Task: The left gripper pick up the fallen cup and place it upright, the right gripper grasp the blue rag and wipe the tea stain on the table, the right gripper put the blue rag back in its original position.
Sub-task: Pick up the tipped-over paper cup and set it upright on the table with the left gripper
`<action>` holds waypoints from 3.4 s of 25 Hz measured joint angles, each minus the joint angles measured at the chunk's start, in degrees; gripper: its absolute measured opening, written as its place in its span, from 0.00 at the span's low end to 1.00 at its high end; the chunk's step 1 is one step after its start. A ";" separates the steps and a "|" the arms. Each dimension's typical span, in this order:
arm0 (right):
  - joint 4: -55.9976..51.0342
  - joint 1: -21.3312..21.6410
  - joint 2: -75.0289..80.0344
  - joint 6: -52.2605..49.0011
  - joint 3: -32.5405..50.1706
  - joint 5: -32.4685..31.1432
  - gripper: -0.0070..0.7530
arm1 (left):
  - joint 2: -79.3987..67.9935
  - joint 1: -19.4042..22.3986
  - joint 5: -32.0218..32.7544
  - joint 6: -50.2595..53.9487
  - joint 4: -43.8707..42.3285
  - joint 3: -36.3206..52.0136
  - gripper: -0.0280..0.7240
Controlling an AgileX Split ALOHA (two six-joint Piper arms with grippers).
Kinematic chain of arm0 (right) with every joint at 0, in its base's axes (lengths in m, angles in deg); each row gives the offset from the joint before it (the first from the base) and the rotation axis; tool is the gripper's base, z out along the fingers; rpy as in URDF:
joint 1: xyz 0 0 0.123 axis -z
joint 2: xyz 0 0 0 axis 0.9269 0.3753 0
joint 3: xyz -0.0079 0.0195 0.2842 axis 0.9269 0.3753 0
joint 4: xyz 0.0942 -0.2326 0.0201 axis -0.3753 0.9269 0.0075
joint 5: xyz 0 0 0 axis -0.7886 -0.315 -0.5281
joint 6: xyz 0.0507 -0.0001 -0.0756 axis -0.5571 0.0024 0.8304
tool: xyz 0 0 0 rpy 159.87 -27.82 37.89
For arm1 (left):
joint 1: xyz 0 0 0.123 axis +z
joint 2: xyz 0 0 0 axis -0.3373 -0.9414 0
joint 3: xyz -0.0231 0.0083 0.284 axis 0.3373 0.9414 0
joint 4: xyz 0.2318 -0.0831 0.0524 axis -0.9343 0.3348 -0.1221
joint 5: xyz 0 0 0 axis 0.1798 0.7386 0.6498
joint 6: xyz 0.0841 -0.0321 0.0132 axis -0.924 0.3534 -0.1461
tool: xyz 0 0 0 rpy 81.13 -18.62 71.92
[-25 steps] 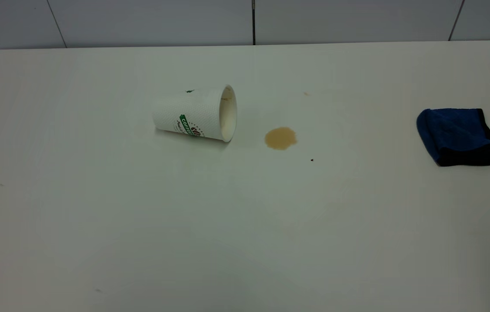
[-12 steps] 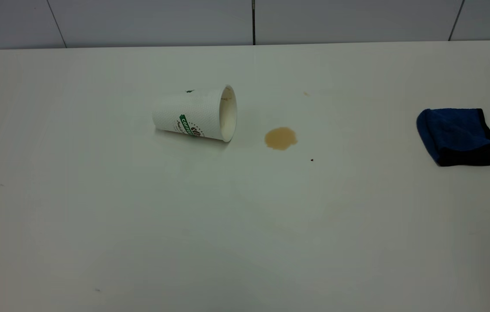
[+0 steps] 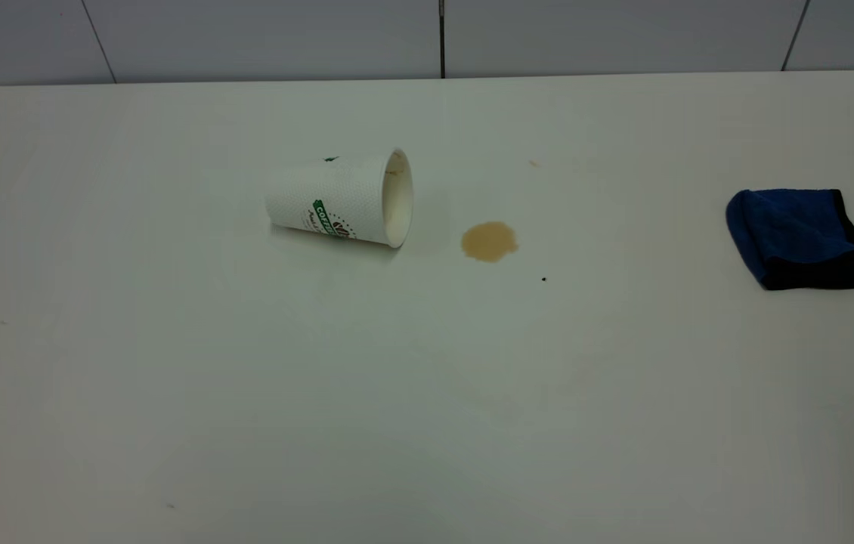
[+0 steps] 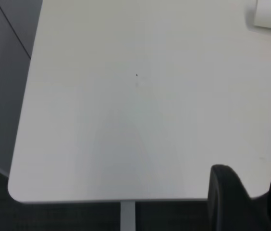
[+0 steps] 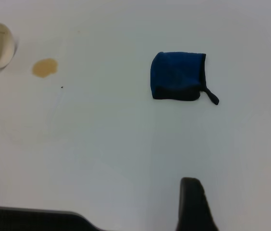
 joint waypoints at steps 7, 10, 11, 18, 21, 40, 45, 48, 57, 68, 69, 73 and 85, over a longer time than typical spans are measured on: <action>0.00 0.00 0.00 0.00 0.00 0.00 0.68 | -9.79 0.00 -2.38 -1.85 0.96 -10.90 0.36; 0.00 0.00 0.00 0.00 0.00 0.00 0.68 | -17.98 0.00 -4.24 -2.83 0.31 -15.54 0.36; 0.00 0.00 0.00 0.00 0.00 0.00 0.68 | -21.10 0.00 -5.13 -2.84 0.18 -16.96 0.36; 0.00 0.00 0.00 0.00 0.00 0.00 0.68 | -40.99 0.00 -9.44 -3.18 4.94 -23.59 0.36; 0.00 0.00 0.00 0.00 0.00 0.00 0.68 | -48.31 -1.20 -10.85 -4.82 8.72 -23.84 0.36; 0.00 0.00 0.00 0.00 0.00 0.00 0.68 | -96.56 -32.14 -18.40 33.44 -31.18 -40.49 0.38; 0.00 0.00 0.00 0.00 0.00 0.00 0.68 | -110.18 -38.95 -17.03 39.11 -37.50 -49.53 0.38; 0.00 0.00 0.00 0.00 0.00 0.00 0.68 | -116.76 -42.09 -17.24 40.00 -40.96 -54.13 0.38; 0.00 0.00 0.00 0.00 0.00 0.00 0.68 | -136.52 -45.63 -12.92 34.17 -42.42 -71.34 0.38; 0.00 0.00 0.00 0.00 0.00 0.00 0.68 | -148.48 -45.80 -10.75 34.75 -42.78 -83.68 0.38; 0.00 0.00 0.00 0.00 0.00 0.00 0.68 | -148.48 -45.80 -11.14 35.88 -43.35 -83.81 0.39; 0.00 0.00 0.00 0.00 0.00 0.00 0.68 | -148.88 -45.80 -13.49 39.83 -47.09 -84.13 0.41; 0.00 0.00 0.00 0.00 0.00 0.00 0.68 | -149.53 -45.24 -15.73 45.25 -52.61 -84.13 0.46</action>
